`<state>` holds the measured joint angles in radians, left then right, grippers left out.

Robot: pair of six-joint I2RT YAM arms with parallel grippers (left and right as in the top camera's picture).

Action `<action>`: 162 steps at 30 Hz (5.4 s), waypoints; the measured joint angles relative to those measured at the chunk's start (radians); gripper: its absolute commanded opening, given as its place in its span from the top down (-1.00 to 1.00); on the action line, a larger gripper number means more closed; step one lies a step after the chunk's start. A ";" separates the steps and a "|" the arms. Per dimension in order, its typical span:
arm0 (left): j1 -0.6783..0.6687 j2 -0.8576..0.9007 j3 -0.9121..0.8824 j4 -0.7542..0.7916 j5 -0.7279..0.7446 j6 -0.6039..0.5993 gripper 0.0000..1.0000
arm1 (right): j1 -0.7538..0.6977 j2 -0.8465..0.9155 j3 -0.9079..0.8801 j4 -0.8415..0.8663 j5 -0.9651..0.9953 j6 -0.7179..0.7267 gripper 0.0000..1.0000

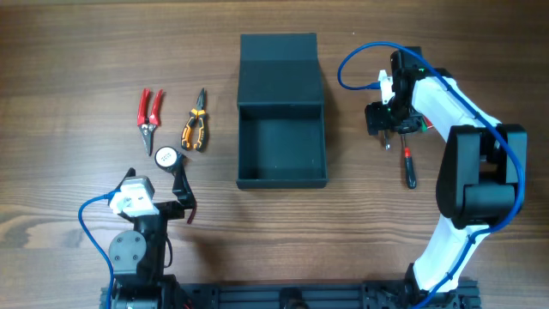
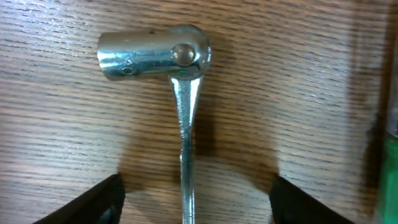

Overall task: Pack container
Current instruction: 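Move the right gripper over the silver socket wrench, then lower the right gripper and close it on the wrench handle, then carry the wrench into the green box with the right gripper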

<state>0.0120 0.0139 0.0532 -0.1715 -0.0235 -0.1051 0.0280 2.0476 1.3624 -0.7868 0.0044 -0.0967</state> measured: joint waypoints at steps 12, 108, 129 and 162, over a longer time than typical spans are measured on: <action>0.000 0.000 0.000 0.000 0.000 0.000 -1.00 | -0.008 0.000 0.000 -0.001 0.004 -0.002 -0.17; 0.000 0.000 0.000 0.000 0.000 0.000 -1.00 | 0.004 0.024 0.046 -0.037 -0.031 -0.058 0.91; 0.000 0.000 0.000 0.000 0.000 0.000 -0.99 | 0.048 0.040 0.580 -0.338 -0.059 -0.086 0.91; 0.000 0.000 0.000 0.000 0.000 0.000 -0.99 | 0.583 -0.089 0.152 -0.298 -0.023 0.602 0.91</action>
<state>0.0120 0.0139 0.0532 -0.1719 -0.0235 -0.1051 0.6109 1.9587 1.5146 -1.0851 -0.0181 0.5053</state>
